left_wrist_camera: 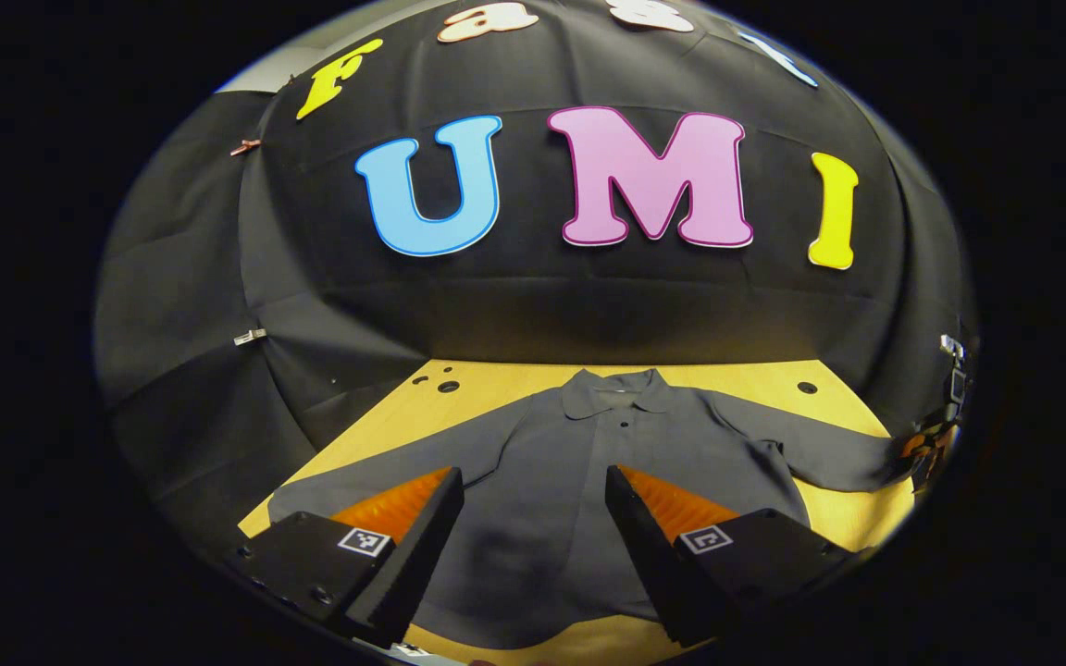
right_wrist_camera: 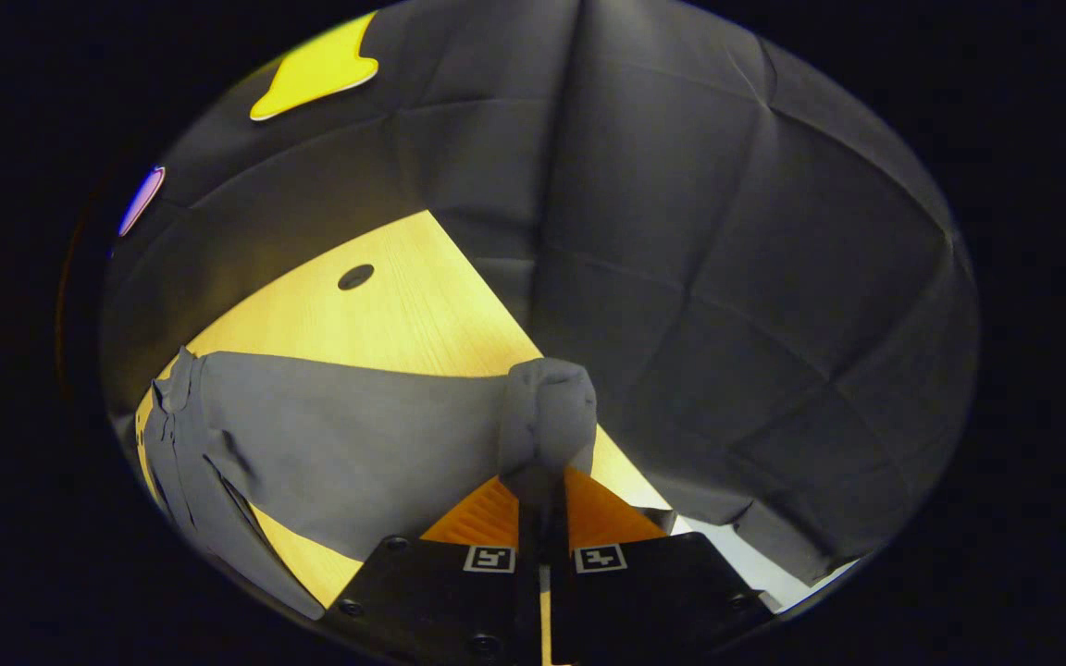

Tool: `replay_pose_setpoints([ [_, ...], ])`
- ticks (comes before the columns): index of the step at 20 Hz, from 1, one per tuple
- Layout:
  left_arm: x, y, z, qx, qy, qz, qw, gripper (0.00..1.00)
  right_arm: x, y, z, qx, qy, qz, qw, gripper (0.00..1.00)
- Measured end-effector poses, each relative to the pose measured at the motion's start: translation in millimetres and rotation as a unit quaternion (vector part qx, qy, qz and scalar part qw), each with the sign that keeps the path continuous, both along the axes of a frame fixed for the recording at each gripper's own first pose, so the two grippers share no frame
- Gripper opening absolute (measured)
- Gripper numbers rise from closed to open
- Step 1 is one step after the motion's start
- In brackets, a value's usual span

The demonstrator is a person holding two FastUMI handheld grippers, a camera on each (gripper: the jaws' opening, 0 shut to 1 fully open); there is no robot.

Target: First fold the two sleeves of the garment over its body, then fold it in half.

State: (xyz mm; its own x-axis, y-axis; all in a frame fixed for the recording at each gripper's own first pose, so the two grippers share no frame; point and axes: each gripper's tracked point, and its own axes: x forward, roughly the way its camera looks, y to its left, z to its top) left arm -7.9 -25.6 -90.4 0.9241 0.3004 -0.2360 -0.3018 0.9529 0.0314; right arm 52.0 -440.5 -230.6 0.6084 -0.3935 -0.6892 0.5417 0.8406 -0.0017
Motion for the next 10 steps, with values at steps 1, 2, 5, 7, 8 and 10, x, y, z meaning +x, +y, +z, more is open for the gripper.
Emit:
replay_pose_setpoints([
  [1,-1.3,4.4,-3.3,-0.001,0.003,0.002,1.0,0.98,1.4,1.3,10.0,-0.007,-0.004,0.005,1.0,0.08],
  [2,-2.9,8.9,-3.8,0.004,0.005,0.003,1.0,0.98,4.0,5.2,21.7,-0.011,-0.009,0.012,1.0,0.09],
  [5,-4.0,24.7,3.1,0.038,-0.004,0.001,0.999,0.98,3.7,28.7,59.7,-0.045,-0.022,0.042,0.998,0.09],
  [7,-3.2,30.6,5.8,0.04,-0.008,-0.007,0.999,0.98,10.6,53.2,77.3,-0.071,-0.024,0.071,0.995,0.08],
  [8,-3.2,33.1,7.0,0.038,-0.008,-0.012,0.999,0.98,16.1,67.3,84.4,-0.076,-0.026,0.084,0.993,0.08],
  [10,-4.8,43.2,12.1,0.035,-0.015,-0.012,0.999,0.98,25.7,89.1,103.4,-0.079,-0.038,0.105,0.991,0.08],
])
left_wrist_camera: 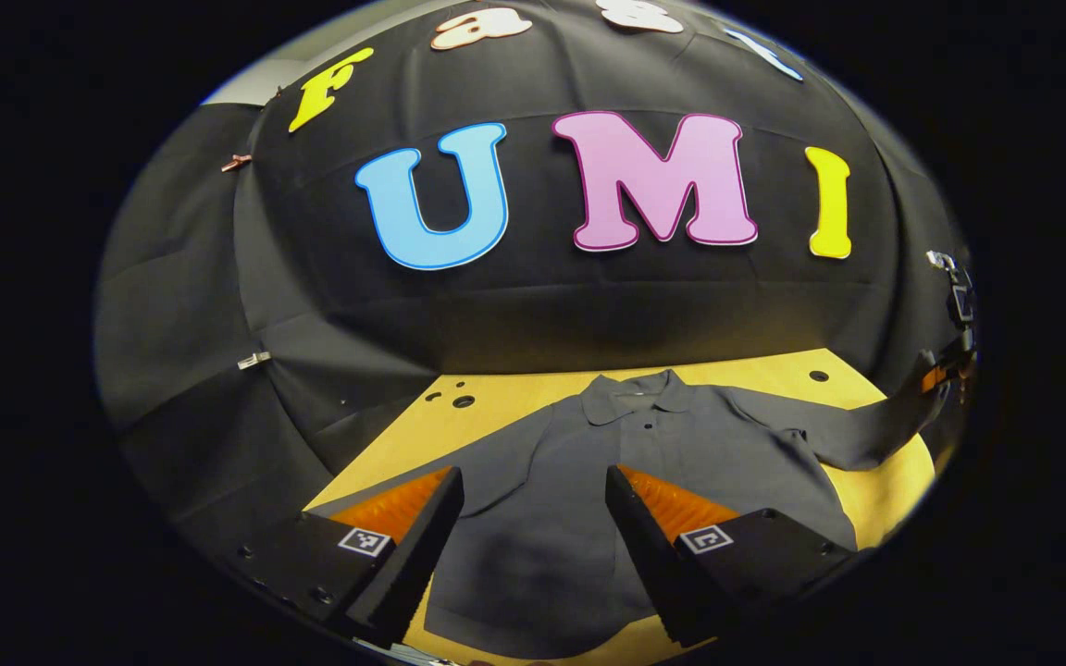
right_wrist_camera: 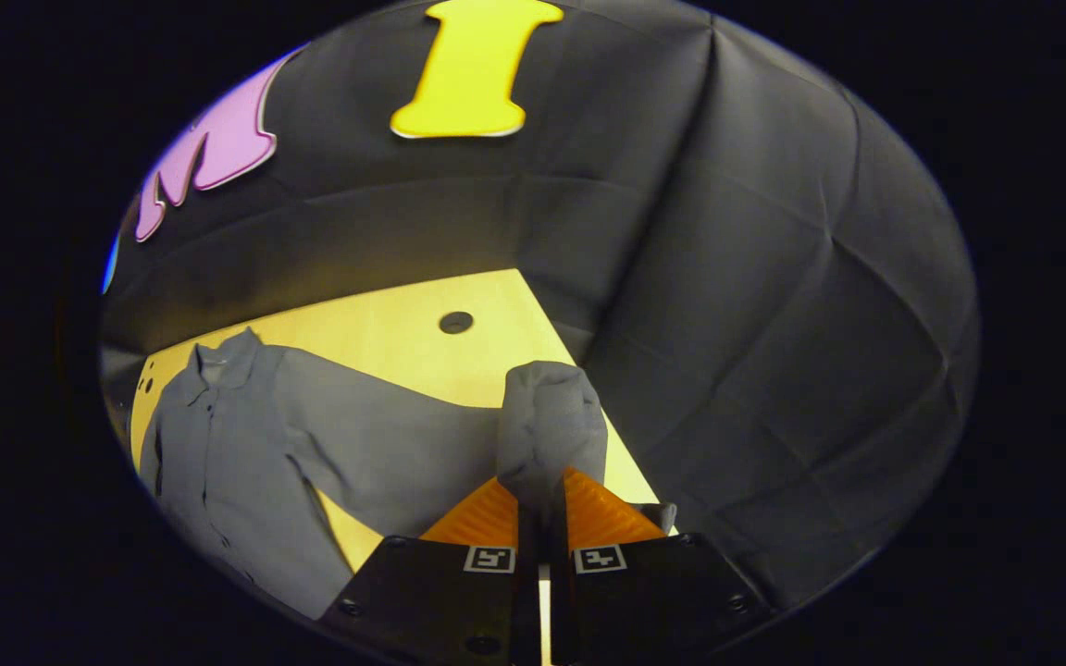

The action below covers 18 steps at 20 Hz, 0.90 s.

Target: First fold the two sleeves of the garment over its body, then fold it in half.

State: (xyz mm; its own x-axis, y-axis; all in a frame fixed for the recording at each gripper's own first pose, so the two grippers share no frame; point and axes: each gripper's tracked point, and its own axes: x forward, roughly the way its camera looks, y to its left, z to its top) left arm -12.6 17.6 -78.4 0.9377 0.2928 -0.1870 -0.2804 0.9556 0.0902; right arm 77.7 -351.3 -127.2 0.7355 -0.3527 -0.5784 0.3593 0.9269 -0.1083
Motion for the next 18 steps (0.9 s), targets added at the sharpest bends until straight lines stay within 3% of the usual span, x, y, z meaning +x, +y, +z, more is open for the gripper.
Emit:
replay_pose_setpoints([
  [3,-7.3,10.0,-0.7,-0.01,-0.006,0.0,1.0,0.97,2.9,33.8,25.9,-0.008,-0.011,0.03,0.999,0.08],
  [6,-14.8,26.7,10.4,0.025,-0.025,0.002,0.999,0.98,7.1,60.6,56.7,-0.029,-0.022,0.056,0.998,0.08],
  [9,-23.8,39.7,7.9,0.027,-0.029,-0.004,0.999,0.98,23.4,102.1,88.2,-0.03,-0.043,0.086,0.995,0.08],
  [18,-44.5,78.4,-4.9,-0.012,-0.031,0.023,0.999,0.98,73.1,268.2,101.3,-0.05,-0.047,0.219,0.973,0.08],
])
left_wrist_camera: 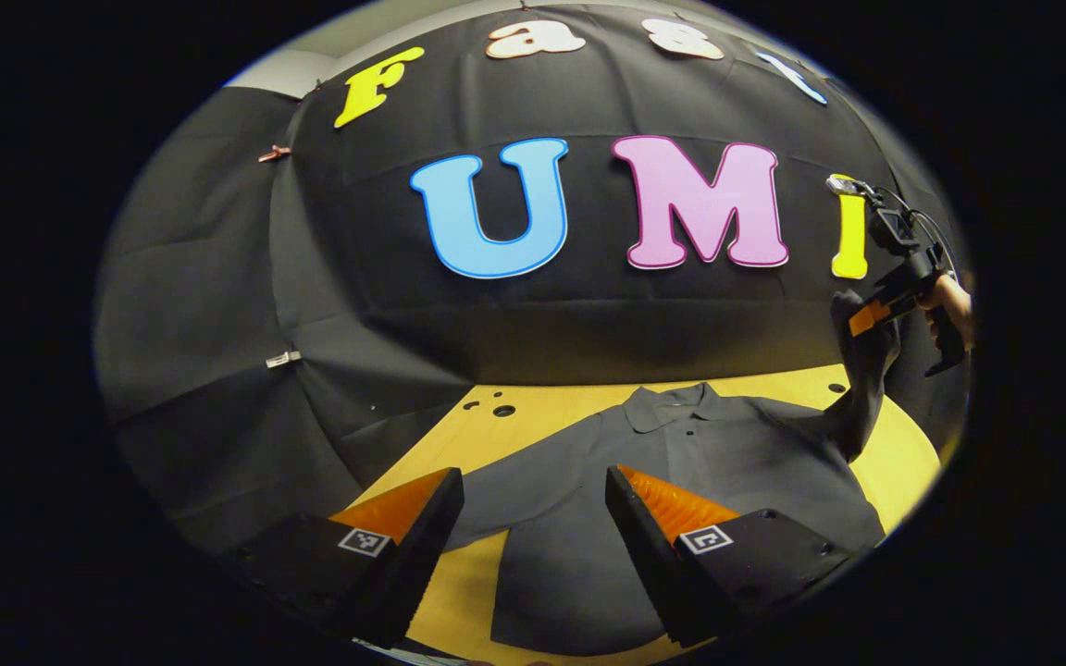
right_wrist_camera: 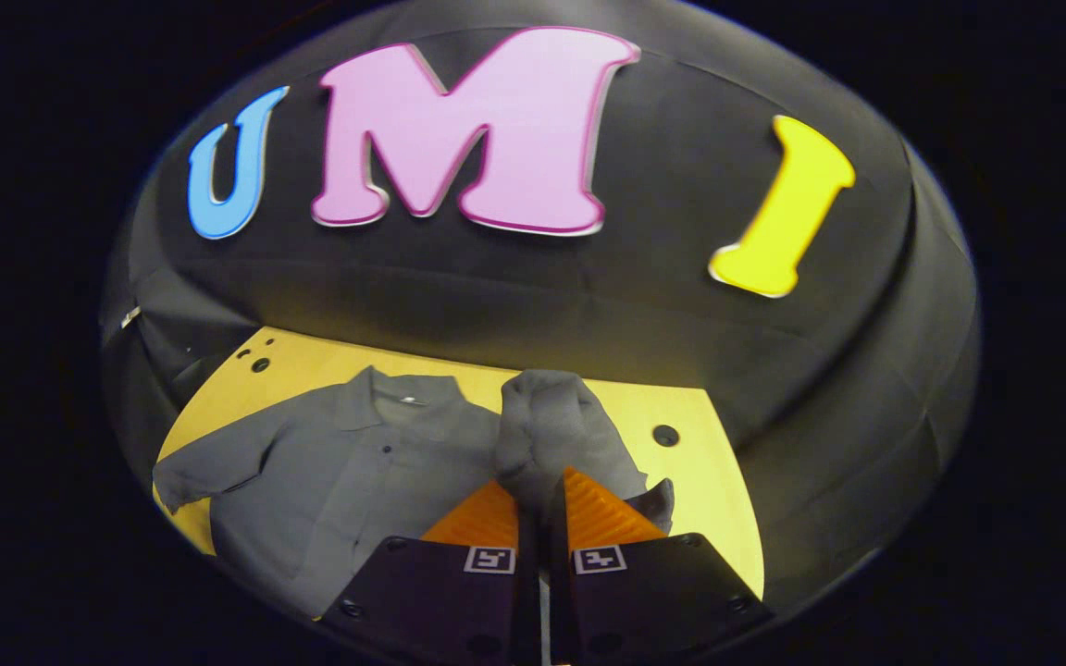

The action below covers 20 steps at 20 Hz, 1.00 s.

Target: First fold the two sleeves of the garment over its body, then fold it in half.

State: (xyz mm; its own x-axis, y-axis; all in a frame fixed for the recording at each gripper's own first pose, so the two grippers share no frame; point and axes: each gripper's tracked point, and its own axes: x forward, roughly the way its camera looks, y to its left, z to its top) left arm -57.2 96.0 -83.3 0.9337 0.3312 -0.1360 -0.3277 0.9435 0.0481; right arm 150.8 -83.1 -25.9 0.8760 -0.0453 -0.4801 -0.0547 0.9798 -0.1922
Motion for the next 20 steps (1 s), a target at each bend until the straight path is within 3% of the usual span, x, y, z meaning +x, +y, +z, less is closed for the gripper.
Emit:
replay_pose_setpoints([
  [6,-3.6,32.4,1.2,-0.008,0.002,0.031,0.999,0.98,22.9,120.5,-17.1,0.012,0.018,0.083,0.996,0.08],
  [12,-8.8,59.6,-7.8,-0.027,0.013,0.057,0.998,0.98,20.5,232.0,-47.3,0.008,0.048,0.172,0.984,0.08],
  [20,-14.2,86.1,-28.0,-0.053,0.031,0.078,0.995,0.98,11.1,332.4,-128.3,0.01,0.132,0.217,0.967,0.1],
])
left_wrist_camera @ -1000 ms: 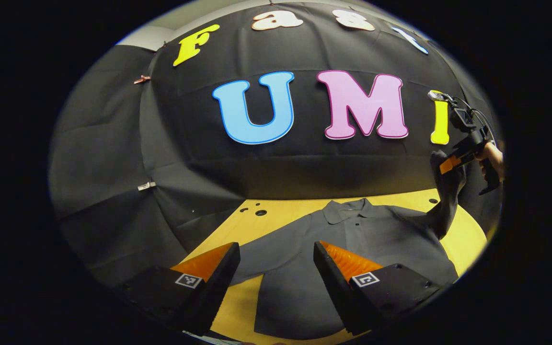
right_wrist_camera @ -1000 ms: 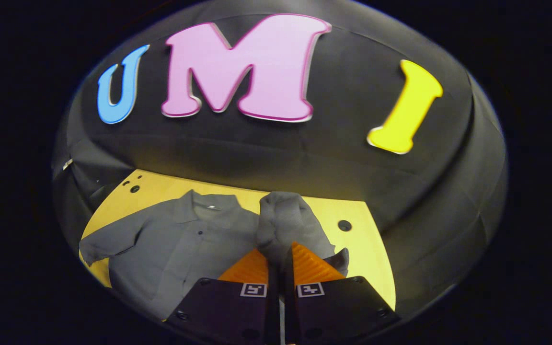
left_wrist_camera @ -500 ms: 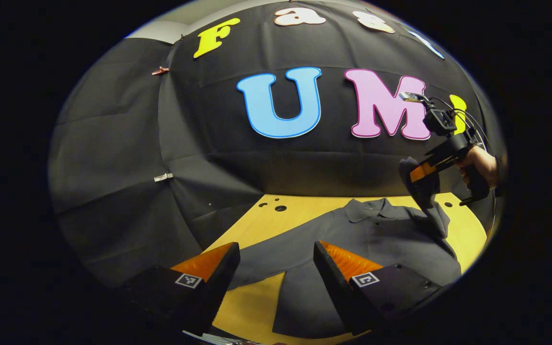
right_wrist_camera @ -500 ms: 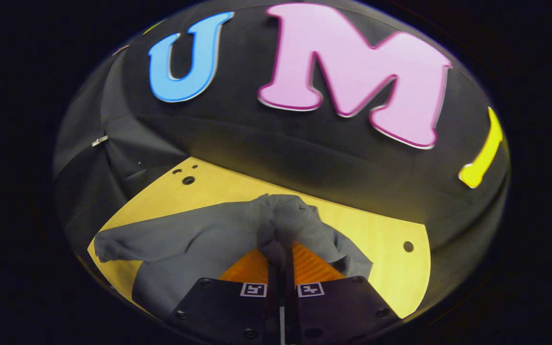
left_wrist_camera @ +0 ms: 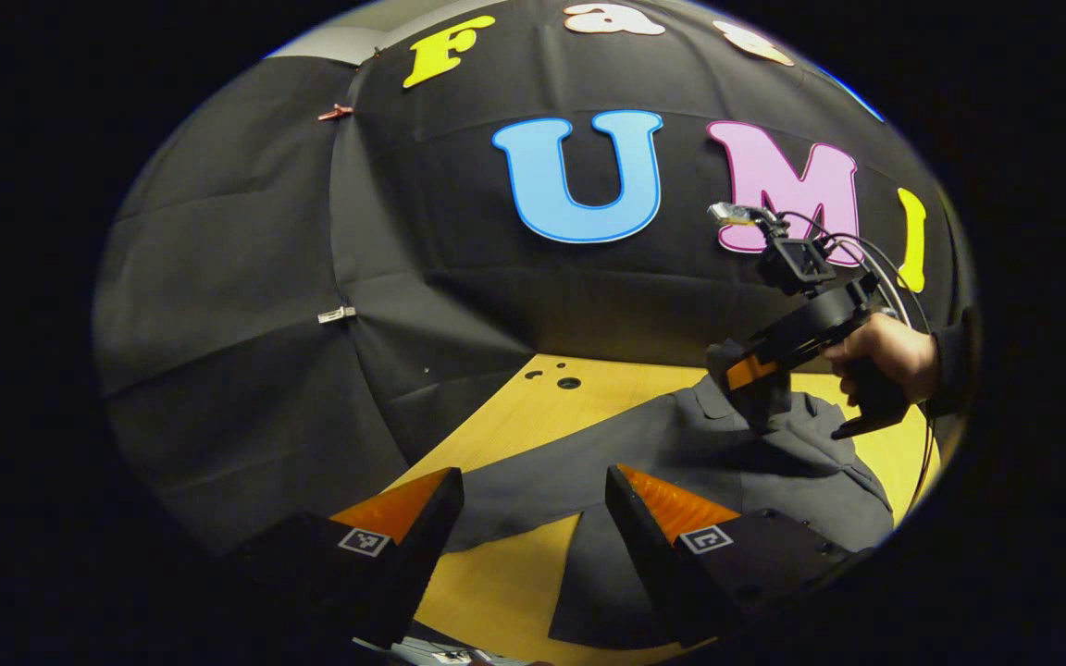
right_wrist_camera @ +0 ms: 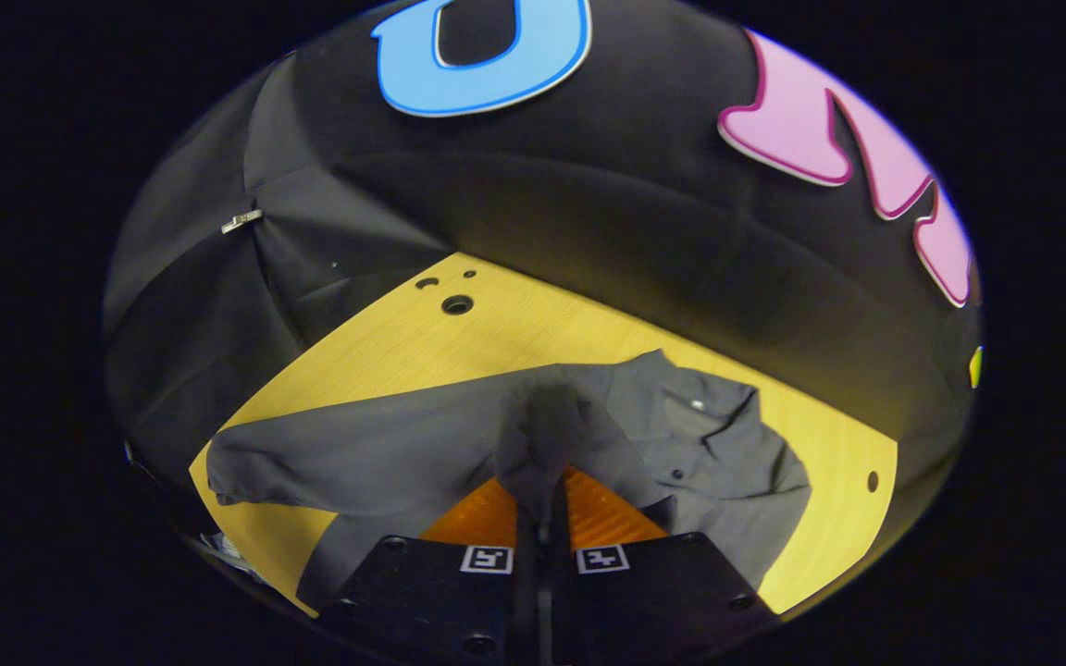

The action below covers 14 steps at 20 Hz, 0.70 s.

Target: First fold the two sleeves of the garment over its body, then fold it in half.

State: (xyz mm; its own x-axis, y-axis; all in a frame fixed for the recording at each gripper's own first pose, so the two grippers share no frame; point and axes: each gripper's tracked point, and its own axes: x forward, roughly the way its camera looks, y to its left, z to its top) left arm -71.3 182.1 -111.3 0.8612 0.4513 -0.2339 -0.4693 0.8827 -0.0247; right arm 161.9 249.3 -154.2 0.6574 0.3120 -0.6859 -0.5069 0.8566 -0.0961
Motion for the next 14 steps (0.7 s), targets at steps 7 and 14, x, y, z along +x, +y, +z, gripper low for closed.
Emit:
replay_pose_setpoints([
  [7,-27.3,32.6,-29.3,-0.032,0.025,0.047,0.998,0.98,-36.6,52.8,-42.2,0.038,0.097,0.021,0.994,0.37],
  [14,-56.5,98.7,-60.8,-0.062,0.04,0.116,0.991,0.97,-63.5,41.3,-21.0,0.066,0.072,0.01,0.995,0.99],
])
